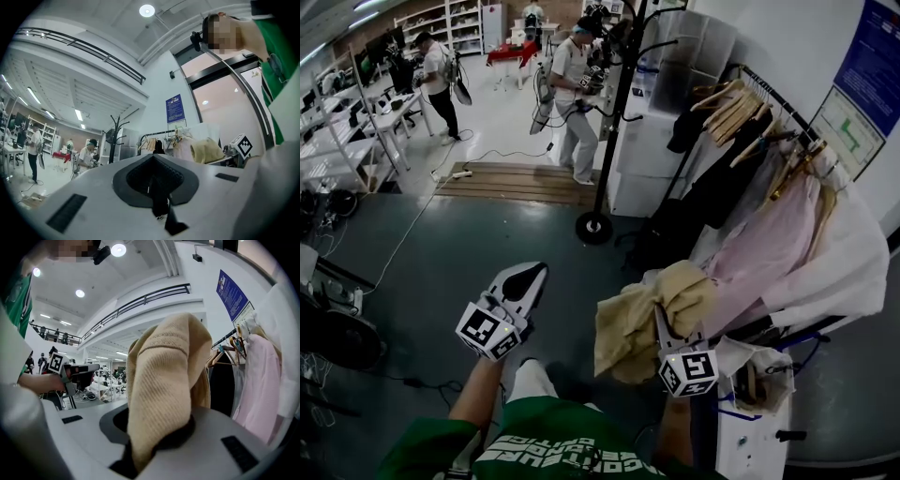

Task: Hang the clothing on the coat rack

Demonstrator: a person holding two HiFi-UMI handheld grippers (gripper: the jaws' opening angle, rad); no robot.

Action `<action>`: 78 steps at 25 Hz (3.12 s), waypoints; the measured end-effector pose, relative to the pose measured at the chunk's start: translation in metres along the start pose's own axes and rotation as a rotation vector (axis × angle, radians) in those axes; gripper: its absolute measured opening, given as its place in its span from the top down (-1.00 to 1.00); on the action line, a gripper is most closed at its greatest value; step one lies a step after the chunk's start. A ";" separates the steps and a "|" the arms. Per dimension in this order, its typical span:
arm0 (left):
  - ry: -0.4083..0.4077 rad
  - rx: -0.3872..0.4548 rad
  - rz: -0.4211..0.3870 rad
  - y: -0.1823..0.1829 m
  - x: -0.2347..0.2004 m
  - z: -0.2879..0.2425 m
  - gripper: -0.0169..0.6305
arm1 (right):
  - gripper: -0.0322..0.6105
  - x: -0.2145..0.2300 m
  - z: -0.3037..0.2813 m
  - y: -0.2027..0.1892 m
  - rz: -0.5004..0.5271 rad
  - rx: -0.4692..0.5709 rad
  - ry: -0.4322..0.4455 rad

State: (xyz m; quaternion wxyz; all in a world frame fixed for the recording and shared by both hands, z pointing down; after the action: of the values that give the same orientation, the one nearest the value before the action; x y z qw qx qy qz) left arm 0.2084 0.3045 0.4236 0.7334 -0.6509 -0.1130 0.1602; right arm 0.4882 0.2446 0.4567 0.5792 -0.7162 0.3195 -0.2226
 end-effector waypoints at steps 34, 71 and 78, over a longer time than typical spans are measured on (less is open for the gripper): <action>-0.088 0.028 0.065 -0.008 -0.275 -0.134 0.93 | 0.66 0.021 -0.236 0.081 0.025 -0.025 -0.195; -0.187 0.028 0.046 0.001 -0.436 -0.187 0.93 | 0.66 0.013 -0.420 0.154 0.019 0.013 -0.227; -0.254 0.003 0.035 -0.009 -0.474 -0.242 0.93 | 0.66 0.032 -0.461 0.159 0.031 0.024 -0.286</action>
State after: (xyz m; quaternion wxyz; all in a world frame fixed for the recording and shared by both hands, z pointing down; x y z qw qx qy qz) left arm -0.1379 -0.1001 0.4224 0.7114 -0.6260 -0.1933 0.2543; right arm 0.1614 -0.1150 0.4060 0.6309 -0.7284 0.2420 -0.1130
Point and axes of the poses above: the fingertips, and each gripper's own axes: z backward along the fingers, x to its right, y out of its top, the point moved 4 cm from there along z, backward along the fingers, and after that the axes turned 3 degrees about -x, right-handed, at the moved point
